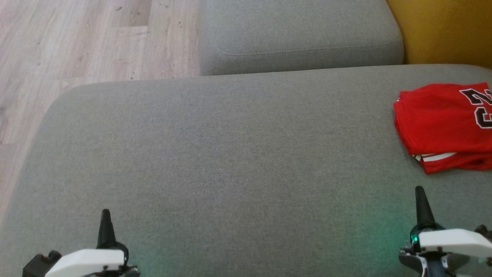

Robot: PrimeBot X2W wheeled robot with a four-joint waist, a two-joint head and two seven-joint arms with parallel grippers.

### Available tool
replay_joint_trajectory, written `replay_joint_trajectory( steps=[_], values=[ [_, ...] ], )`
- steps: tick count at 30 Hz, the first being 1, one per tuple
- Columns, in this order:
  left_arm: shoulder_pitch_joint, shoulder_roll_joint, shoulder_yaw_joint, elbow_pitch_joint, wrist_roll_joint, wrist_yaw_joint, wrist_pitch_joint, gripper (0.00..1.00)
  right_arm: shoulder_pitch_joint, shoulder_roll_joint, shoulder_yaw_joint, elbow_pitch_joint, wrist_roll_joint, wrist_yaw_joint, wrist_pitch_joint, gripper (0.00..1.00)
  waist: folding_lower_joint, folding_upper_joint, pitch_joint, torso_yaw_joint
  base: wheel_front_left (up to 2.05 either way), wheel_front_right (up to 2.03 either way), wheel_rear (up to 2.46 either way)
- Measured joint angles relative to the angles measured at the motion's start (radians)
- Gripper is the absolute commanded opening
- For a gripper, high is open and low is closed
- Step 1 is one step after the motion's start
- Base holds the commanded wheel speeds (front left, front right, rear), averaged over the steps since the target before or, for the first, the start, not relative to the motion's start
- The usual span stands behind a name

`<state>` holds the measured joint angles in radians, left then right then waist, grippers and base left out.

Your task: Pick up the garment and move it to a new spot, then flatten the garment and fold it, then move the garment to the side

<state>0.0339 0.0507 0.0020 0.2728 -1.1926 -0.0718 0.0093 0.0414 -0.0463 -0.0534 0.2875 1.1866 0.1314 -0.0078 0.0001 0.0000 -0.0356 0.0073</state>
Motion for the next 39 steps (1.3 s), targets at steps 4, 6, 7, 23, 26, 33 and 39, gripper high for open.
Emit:
replay_joint_trajectory(
  steps=[4,6,7,23,26,33,39],
  values=[
    [-0.01,0.0,0.005,0.0,-0.047,-0.008,0.013,0.0,-0.023,0.0,-0.009,-0.001,0.05,0.0,0.01,0.0,0.0,0.0,0.004,-0.001,0.0,0.0,0.0],
    [-0.01,0.0,0.007,0.0,-0.071,-0.009,0.018,0.0,-0.031,0.0,-0.015,-0.001,0.074,0.0,0.018,0.0,0.0,0.0,0.007,-0.001,0.0,0.0,0.0],
    [-0.01,-0.001,0.01,0.0,-0.083,-0.011,0.022,0.0,-0.032,0.0,-0.016,-0.002,0.086,0.0,0.02,0.0,0.0,0.0,0.008,-0.001,0.0,0.0,0.0],
    [-0.051,-0.002,0.041,0.001,-0.256,-0.031,0.061,0.0,-0.066,0.0,-0.038,-0.005,0.267,0.0,0.063,0.0,0.0,0.0,0.025,-0.005,0.0,0.0,0.0],
    [-0.053,-0.002,0.054,0.001,-0.29,-0.034,0.07,0.0,-0.074,0.0,-0.045,-0.006,0.302,0.0,0.071,0.0,0.0,0.0,0.028,-0.005,0.0,0.0,0.0],
    [-0.082,-0.003,0.066,0.002,-0.372,-0.044,0.091,0.0,-0.076,0.0,-0.055,-0.006,0.388,0.0,0.089,0.0,-0.0001,0.0,0.036,-0.007,0.0,0.0,0.0],
    [-0.092,-0.003,0.07,0.002,-0.411,-0.052,0.097,0.0,-0.1,0.0,-0.06,-0.006,0.427,0.0,0.105,0.0,-0.0001,0.0,0.039,-0.007,0.0,0.0,0.0]
  ],
)
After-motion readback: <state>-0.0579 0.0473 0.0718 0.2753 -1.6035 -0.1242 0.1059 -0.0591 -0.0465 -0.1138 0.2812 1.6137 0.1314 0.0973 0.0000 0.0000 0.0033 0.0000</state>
